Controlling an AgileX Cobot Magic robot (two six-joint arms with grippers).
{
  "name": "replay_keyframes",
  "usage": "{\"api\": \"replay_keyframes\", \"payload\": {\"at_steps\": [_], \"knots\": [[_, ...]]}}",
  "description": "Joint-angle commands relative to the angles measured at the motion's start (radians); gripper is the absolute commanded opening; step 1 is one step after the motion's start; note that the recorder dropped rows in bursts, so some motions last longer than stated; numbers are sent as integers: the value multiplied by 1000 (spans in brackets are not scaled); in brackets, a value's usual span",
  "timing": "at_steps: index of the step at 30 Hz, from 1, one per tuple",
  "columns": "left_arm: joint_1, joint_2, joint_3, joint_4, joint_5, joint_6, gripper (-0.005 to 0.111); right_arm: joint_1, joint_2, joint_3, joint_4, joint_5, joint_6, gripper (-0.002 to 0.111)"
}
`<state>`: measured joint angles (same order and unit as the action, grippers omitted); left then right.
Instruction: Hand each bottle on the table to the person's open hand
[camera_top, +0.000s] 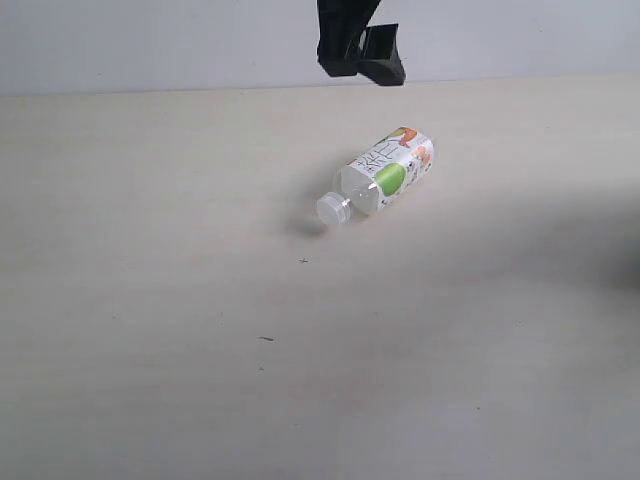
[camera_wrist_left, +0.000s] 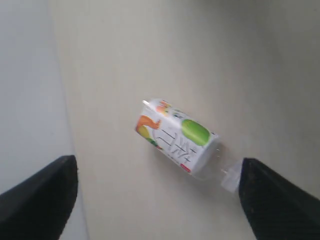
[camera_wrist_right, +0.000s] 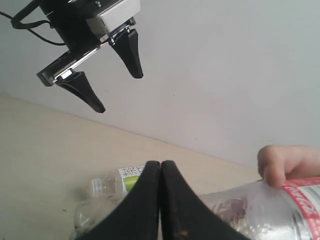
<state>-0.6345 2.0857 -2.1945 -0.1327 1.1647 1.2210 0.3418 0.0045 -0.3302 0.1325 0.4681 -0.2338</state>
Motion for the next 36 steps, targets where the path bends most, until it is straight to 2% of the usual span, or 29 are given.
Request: {"api": "replay_keyframes", "payload": {"at_steps": [1, 6, 11, 14, 16, 18, 19, 22, 26, 31, 36], "knots": [[-3, -12, -4, -3, 56, -59, 84, -4, -5, 5, 0, 1, -1, 0], [-3, -12, -4, -3, 56, -96, 84, -4, -5, 5, 0, 1, -1, 0], [-3, -13, -4, 0, 56, -237, 79, -4, -5, 5, 0, 1, -1, 0], [-3, -13, -4, 25, 45, -362, 61, -4, -5, 5, 0, 1, -1, 0], [-3, -13, -4, 52, 22, -403, 38, -4, -5, 5, 0, 1, -1, 0], [-3, -13, -4, 91, 15, -429, 6, -4, -5, 5, 0, 1, -1, 0], [-3, -13, -4, 99, 15, -444, 1, -4, -5, 5, 0, 1, -1, 0], [11, -13, -1, 81, 6, -584, 1, -4, -5, 5, 0, 1, -1, 0], [50, -13, 60, 11, -56, -651, 0, -4, -5, 5, 0, 1, -1, 0], [103, -13, 216, -76, -272, -701, 0, -4, -5, 5, 0, 1, -1, 0], [115, -21, 413, -116, -506, -697, 0, -4, -5, 5, 0, 1, -1, 0]]}}
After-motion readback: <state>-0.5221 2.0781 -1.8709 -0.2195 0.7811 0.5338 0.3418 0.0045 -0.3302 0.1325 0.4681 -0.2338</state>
